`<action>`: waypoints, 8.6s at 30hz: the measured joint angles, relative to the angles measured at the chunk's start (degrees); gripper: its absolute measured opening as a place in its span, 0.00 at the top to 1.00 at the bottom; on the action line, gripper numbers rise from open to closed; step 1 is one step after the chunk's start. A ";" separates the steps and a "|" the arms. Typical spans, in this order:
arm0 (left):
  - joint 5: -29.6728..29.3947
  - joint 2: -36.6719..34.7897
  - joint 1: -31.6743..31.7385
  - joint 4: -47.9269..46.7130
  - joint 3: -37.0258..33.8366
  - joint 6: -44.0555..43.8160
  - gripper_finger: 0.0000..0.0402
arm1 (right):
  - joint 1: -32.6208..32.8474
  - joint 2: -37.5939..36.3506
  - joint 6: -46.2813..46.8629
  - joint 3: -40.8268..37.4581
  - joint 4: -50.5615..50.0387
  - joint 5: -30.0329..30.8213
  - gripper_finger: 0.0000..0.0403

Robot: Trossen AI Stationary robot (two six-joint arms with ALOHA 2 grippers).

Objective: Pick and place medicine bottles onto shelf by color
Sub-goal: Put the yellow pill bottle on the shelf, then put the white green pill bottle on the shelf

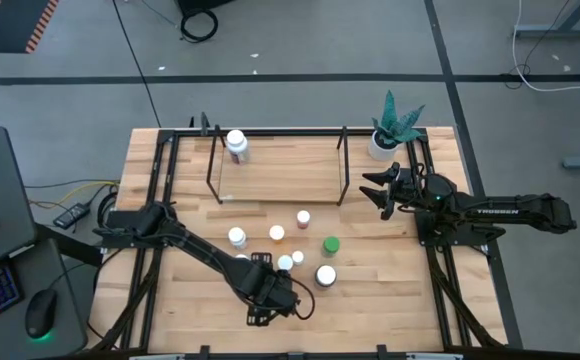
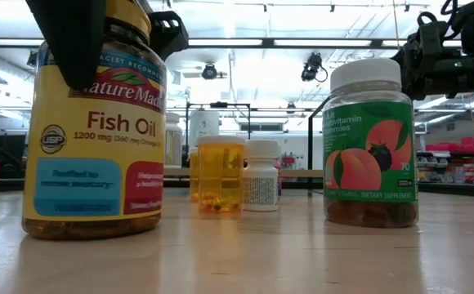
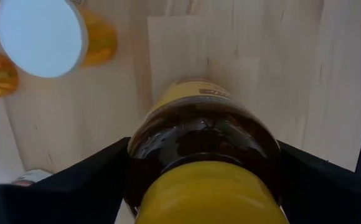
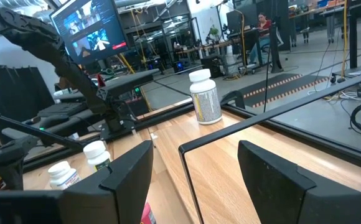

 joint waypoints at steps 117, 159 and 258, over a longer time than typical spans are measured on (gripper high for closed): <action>-8.25 -26.20 19.93 -2.10 -17.42 12.21 0.10 | 0.00 0.04 0.00 -0.01 0.42 0.00 0.40; -8.08 -32.33 6.00 -7.41 -38.10 -14.88 0.19 | 0.02 0.04 0.00 0.01 0.66 0.00 0.40; -7.66 -15.33 46.08 20.36 -14.36 25.74 0.39 | 0.00 0.04 0.00 0.01 0.83 0.00 0.40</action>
